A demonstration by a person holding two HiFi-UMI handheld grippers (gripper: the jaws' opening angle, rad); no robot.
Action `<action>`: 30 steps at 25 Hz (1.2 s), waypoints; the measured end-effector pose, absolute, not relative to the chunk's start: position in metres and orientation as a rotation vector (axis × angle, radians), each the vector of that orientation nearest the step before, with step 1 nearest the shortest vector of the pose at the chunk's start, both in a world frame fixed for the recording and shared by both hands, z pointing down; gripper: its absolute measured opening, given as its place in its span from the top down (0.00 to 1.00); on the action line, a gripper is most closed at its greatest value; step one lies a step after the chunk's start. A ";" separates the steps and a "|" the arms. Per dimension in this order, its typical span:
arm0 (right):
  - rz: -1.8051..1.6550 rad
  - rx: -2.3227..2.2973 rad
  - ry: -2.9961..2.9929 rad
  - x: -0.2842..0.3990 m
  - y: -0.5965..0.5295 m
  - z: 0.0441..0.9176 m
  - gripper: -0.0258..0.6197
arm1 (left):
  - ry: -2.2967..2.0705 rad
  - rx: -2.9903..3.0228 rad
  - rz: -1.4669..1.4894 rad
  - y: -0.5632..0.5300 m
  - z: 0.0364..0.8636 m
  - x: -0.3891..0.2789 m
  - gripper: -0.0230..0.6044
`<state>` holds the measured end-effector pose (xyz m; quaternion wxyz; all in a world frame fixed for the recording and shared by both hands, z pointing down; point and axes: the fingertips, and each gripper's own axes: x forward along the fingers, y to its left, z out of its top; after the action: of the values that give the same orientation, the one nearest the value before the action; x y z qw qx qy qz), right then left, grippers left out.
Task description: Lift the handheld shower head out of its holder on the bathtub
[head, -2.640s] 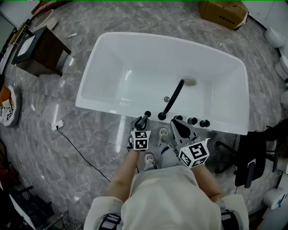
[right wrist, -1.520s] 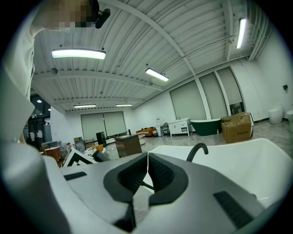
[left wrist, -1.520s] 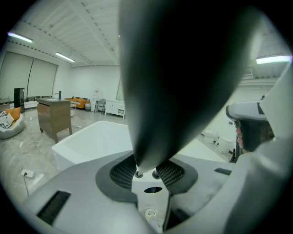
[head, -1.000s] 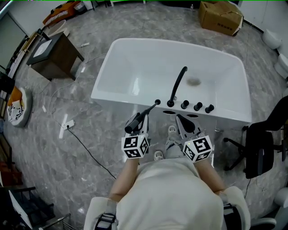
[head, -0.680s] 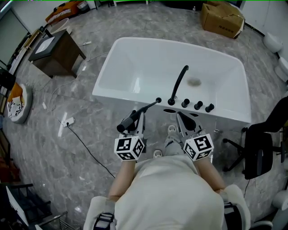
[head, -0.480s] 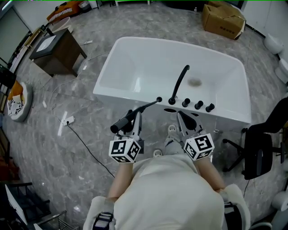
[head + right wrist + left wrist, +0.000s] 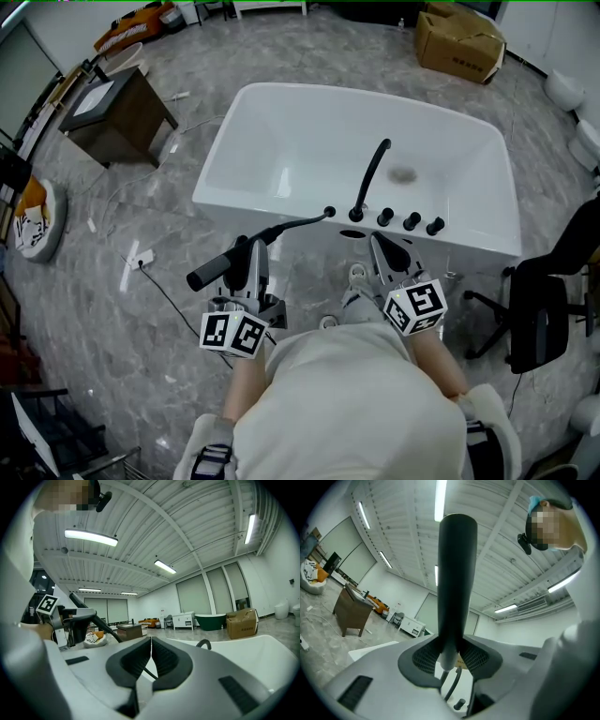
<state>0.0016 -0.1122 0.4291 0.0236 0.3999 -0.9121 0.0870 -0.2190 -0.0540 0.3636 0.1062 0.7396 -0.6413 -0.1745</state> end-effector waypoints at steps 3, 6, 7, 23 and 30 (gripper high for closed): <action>0.269 1.239 -2.822 0.002 -0.114 0.429 0.93 | -1.908 2.188 -0.548 -0.050 0.355 -0.224 0.74; 0.266 1.239 -2.821 0.002 -0.115 0.430 0.93 | -1.897 2.208 -0.557 -0.049 0.352 -0.223 0.74; 0.266 1.240 -2.822 0.001 -0.115 0.430 0.93 | -1.892 2.211 -0.557 -0.050 0.352 -0.222 0.74; 0.261 1.239 -2.785 0.000 -0.116 0.434 0.93 | -1.864 2.220 -0.556 -0.055 0.353 -0.217 0.74; 0.281 1.230 -2.789 -0.002 -0.119 0.436 0.93 | -1.859 2.211 -0.554 -0.060 0.355 -0.217 0.74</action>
<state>-0.0018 -0.1192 0.4361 0.0402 0.4014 -0.9104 0.0916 -0.2169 -0.0598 0.3553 0.0999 0.7480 -0.6288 -0.1875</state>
